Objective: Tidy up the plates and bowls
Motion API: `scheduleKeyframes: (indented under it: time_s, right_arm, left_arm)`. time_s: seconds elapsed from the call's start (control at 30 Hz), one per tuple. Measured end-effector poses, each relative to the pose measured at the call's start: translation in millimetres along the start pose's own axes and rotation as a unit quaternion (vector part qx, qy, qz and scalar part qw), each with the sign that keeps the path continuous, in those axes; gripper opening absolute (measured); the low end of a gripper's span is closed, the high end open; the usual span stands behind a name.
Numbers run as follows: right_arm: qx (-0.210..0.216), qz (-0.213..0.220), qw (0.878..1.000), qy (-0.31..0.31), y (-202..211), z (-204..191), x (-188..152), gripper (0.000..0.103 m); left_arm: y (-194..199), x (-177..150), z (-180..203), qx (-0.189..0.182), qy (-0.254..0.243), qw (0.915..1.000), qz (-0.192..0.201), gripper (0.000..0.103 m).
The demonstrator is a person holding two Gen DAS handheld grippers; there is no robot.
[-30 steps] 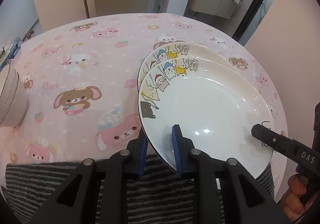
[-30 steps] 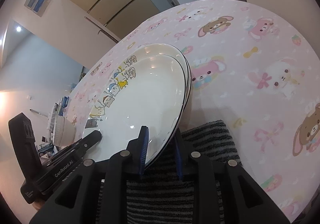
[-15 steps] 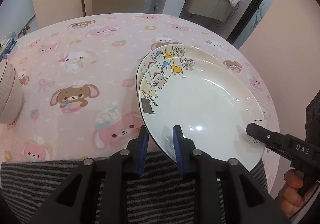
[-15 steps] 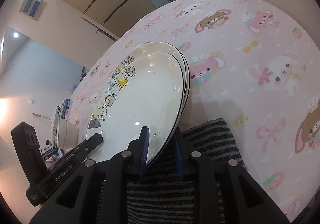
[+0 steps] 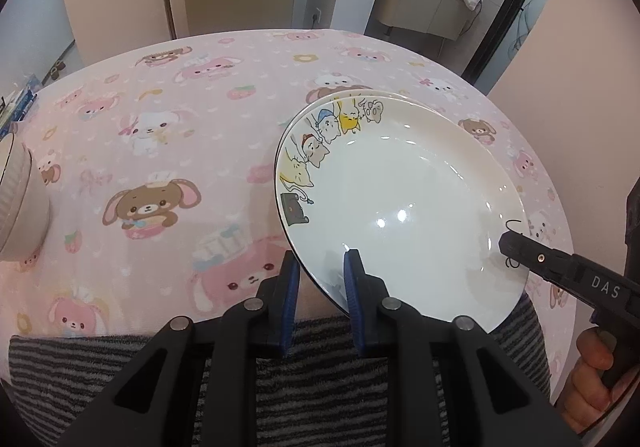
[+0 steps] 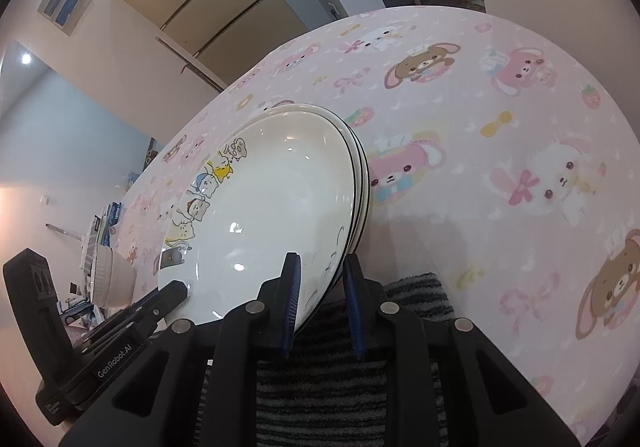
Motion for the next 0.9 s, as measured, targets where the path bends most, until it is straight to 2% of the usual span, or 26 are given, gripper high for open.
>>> scheduleKeyframes:
  time_s: [0.13,0.23,0.37,0.73,0.9]
  right_arm:
    - [-0.008,0.000,1.000,0.002,-4.1,0.4,1.9,0.024]
    - [-0.010,-0.001,1.000,-0.002,-7.9,3.8,2.8,0.024]
    - [-0.007,0.002,1.000,-0.003,-9.1,6.8,3.8,0.024]
    - [-0.024,0.016,0.999,0.026,-6.9,-0.3,-1.7,0.025]
    - [-0.027,0.024,0.998,0.056,6.3,-13.0,-6.0,0.025]
  left_arm:
    - [-4.9,2.6,-2.1,0.008,-0.001,1.0000,0.003,0.021]
    - [-8.9,3.1,-2.0,0.001,-0.004,1.0000,0.002,0.021]
    - [-8.7,3.2,2.7,0.016,-0.017,0.9997,0.007,0.021]
    - [-6.4,2.1,2.2,0.008,-0.026,0.9995,0.019,0.021]
    - [19.9,2.3,1.5,0.019,-0.037,0.9975,0.056,0.022]
Point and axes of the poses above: each gripper's, at about its wrist camera, not at the fingertips, and y roughly against the way its jaws point, z to its right, x to its top, the point moved 1 cm from there along -y, roughly the way its jaws point, and after that the axes turned 10 degrees about -y, right-handed, at the moved point
